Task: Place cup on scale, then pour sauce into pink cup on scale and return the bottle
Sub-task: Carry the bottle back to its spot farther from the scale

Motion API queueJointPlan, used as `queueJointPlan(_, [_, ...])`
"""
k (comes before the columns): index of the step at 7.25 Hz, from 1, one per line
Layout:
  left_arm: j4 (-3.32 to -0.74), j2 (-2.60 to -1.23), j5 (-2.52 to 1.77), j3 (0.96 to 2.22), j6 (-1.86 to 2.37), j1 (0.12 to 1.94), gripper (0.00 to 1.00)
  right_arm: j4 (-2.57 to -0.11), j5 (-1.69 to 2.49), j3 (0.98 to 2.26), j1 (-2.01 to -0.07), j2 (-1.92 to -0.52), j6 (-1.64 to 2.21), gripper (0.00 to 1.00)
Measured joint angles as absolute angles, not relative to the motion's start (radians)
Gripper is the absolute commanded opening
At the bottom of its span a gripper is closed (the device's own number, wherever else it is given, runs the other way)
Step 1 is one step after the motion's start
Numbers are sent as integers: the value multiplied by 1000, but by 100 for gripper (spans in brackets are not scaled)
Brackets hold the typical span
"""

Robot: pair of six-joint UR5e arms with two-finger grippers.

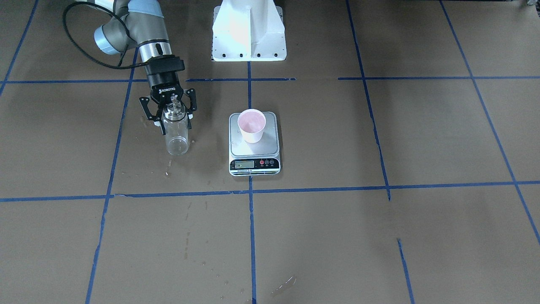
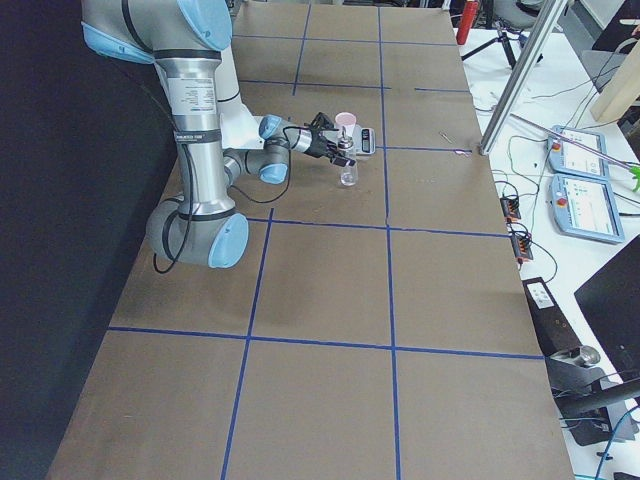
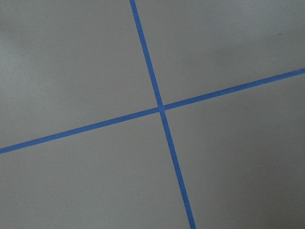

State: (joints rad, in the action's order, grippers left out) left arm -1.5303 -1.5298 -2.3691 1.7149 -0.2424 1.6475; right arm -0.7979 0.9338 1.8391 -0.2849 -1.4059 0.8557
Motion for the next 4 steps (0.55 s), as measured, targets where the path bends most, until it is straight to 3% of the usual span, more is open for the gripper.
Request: queueJointPlan(4, [-1558,-1522,-2365,1650,-85,1646,100,-890,1377,1975,-498,-1536,1066,0])
